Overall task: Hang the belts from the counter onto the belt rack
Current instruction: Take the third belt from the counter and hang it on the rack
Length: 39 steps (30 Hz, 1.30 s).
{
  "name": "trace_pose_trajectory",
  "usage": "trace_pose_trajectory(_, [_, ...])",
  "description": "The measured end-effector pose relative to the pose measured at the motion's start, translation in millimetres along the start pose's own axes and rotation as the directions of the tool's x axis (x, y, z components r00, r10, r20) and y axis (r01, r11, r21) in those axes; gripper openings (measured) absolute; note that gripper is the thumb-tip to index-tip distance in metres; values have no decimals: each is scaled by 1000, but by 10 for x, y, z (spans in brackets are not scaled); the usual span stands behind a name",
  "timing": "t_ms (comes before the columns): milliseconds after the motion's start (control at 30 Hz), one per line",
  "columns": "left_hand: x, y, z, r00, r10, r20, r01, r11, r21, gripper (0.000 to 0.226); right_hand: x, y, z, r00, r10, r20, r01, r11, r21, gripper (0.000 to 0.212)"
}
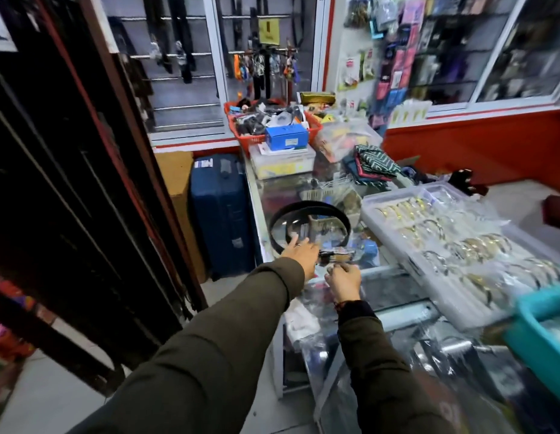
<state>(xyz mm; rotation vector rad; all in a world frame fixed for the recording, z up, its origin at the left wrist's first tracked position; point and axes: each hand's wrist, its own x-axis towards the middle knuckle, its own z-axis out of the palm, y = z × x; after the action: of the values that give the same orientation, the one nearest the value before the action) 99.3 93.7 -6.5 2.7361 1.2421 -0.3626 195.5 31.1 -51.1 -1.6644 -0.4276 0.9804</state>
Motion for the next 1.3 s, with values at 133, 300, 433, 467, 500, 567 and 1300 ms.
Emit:
trace_pose_trajectory(133, [49,31,56,991,-13,-130,-2,993,-114,36,-15,68,57,999,24,-26,-16,959,281,37])
trace_pose_trajectory(300, [-143,-106,212,951,-28,-307,-86,932,-352,25,-29,88,-47,992,92,90,-121,903,412,16])
trace_pose_trajectory(433, [-316,-199,273,914,-130,-384,-98,848,-520,26,-108,-17,-38,963,127,236,-230,846,482,10])
trace_pose_trajectory(467, [-360,-211,265,907,-161,-389,-95,821,-563,27,-155,-48,-7,950,128,284,-253,848,465,7])
trace_pose_trajectory(500, [-394,-222,252,897,-195,-396,-100,784,-612,27,-192,-83,9,940,121,318,-258,862,436,8])
trace_pose_trajectory(567, [-489,-264,210,865,-284,-413,-124,677,-725,27,-275,-171,78,943,61,328,-194,900,390,19])
trace_pose_trajectory(1300, [-2050,-1230,-798,289,-780,-554,-379,438,-815,28,-1662,-1496,1382,584,-618,527,525,782,335,32])
